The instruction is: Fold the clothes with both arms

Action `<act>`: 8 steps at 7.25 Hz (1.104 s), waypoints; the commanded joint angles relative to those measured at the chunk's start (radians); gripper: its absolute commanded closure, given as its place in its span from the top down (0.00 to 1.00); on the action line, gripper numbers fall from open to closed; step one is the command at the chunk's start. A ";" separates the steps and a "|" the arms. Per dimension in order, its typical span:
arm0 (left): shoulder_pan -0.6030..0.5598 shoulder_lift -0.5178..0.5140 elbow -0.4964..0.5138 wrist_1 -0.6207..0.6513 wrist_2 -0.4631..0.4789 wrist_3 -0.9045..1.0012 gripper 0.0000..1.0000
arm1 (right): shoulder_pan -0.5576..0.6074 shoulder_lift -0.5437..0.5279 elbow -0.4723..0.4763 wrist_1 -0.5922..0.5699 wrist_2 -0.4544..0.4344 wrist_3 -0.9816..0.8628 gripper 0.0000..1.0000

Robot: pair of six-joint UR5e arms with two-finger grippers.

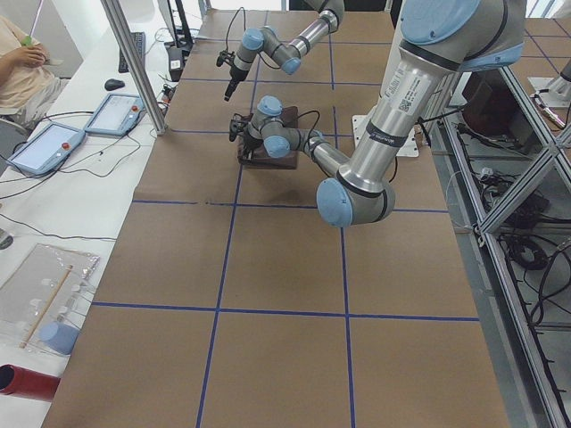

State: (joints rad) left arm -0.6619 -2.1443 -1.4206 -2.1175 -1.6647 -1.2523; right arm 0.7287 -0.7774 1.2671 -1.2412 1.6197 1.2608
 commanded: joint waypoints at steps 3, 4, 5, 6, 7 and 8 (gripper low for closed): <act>-0.018 -0.003 0.000 -0.016 -0.012 0.123 1.00 | 0.059 -0.003 0.017 -0.016 0.180 -0.088 1.00; -0.037 0.007 -0.033 -0.009 -0.024 0.189 1.00 | 0.114 -0.054 0.061 -0.023 0.286 -0.127 1.00; -0.056 0.050 -0.088 0.005 -0.032 0.264 1.00 | 0.159 -0.122 0.152 -0.082 0.325 -0.232 1.00; -0.064 0.102 -0.195 0.078 -0.036 0.325 1.00 | 0.213 -0.187 0.263 -0.207 0.360 -0.377 1.00; -0.088 0.145 -0.307 0.178 -0.061 0.391 1.00 | 0.265 -0.266 0.378 -0.301 0.380 -0.502 1.00; -0.125 0.214 -0.430 0.267 -0.085 0.477 1.00 | 0.337 -0.369 0.468 -0.346 0.446 -0.655 1.00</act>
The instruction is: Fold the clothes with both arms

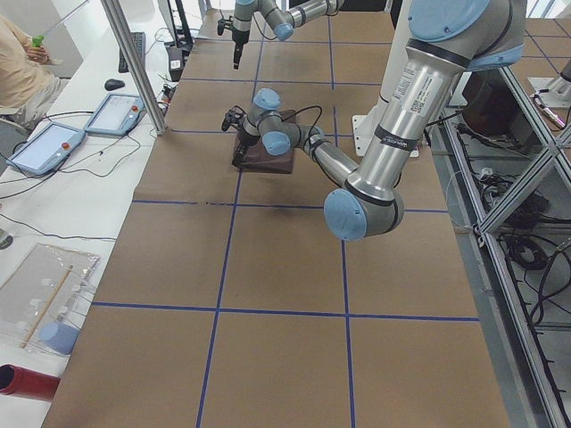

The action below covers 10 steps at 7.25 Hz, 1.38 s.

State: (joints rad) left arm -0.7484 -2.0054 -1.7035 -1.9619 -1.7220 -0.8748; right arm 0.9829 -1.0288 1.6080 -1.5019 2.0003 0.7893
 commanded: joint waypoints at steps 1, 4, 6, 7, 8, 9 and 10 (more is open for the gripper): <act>-0.110 0.136 -0.239 0.171 -0.086 0.209 1.00 | 0.168 -0.237 0.174 -0.089 0.113 -0.329 1.00; -0.405 0.353 -0.328 0.184 -0.305 0.609 1.00 | 0.443 -0.454 0.174 -0.176 0.190 -0.814 1.00; -0.573 0.480 -0.285 0.186 -0.390 0.691 1.00 | 0.535 -0.670 0.149 -0.164 0.173 -0.912 1.00; -0.639 0.534 -0.230 0.187 -0.428 0.698 1.00 | 0.566 -0.722 0.180 -0.155 0.252 -0.901 1.00; -0.742 0.551 -0.197 0.195 -0.448 0.733 1.00 | 0.566 -0.724 0.205 -0.170 0.282 -0.888 1.00; -0.755 0.574 -0.164 0.242 -0.552 0.735 1.00 | 0.566 -0.720 0.216 -0.172 0.308 -0.780 1.00; -0.758 0.585 -0.166 0.338 -0.586 0.737 1.00 | 0.566 -0.724 0.234 -0.163 0.319 -0.745 1.00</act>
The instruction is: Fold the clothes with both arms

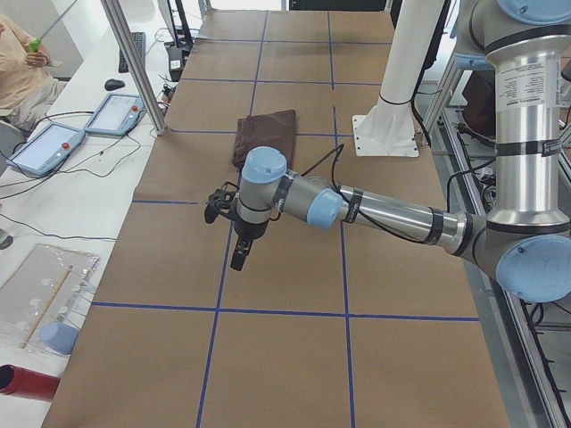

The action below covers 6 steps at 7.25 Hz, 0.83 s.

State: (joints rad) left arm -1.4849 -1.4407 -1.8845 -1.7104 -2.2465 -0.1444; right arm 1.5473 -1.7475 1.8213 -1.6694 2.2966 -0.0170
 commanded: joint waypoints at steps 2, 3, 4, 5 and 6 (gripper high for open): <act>-0.026 0.043 0.025 0.198 -0.065 0.123 1.00 | 0.001 -0.004 0.024 0.004 0.024 0.066 1.00; -0.044 0.054 0.019 0.213 -0.085 0.158 1.00 | 0.001 -0.004 0.023 0.004 0.024 0.066 1.00; -0.044 0.051 0.030 0.213 -0.093 0.158 1.00 | 0.001 -0.004 0.023 0.004 0.024 0.066 1.00; -0.044 0.045 0.024 0.212 -0.091 0.157 1.00 | 0.001 -0.003 0.023 0.004 0.024 0.066 1.00; -0.046 0.043 0.018 0.207 -0.091 0.155 1.00 | 0.001 -0.003 0.024 0.005 0.024 0.066 1.00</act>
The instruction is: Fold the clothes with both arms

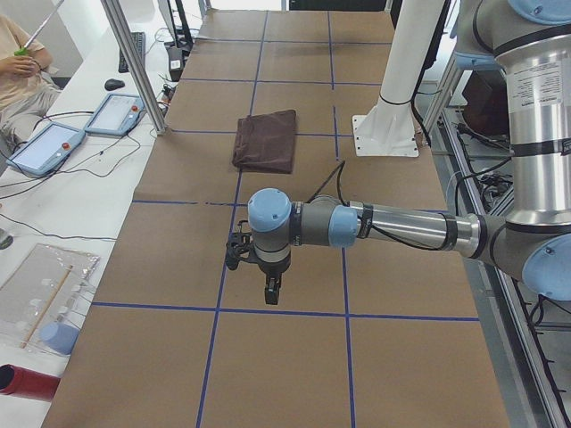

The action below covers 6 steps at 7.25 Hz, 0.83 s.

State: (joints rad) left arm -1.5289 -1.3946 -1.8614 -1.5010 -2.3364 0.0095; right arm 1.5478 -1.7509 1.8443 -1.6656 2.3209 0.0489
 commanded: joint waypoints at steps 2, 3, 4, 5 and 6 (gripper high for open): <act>0.006 -0.010 0.031 -0.015 0.012 0.004 1.00 | 0.000 0.007 0.001 0.001 0.000 0.002 1.00; 0.006 -0.018 0.036 -0.015 0.018 0.003 1.00 | 0.000 0.007 0.003 0.001 0.000 0.002 1.00; 0.004 -0.018 0.031 -0.016 0.019 0.004 1.00 | 0.000 0.007 0.001 0.001 0.000 0.003 1.00; 0.004 -0.021 0.031 -0.016 0.025 0.006 1.00 | 0.000 0.008 0.001 0.001 0.000 0.003 1.00; 0.003 -0.023 0.030 -0.016 0.025 0.004 1.00 | 0.000 0.008 0.001 0.001 0.000 0.003 1.00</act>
State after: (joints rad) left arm -1.5249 -1.4148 -1.8307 -1.5168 -2.3140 0.0143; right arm 1.5478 -1.7433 1.8455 -1.6644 2.3209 0.0519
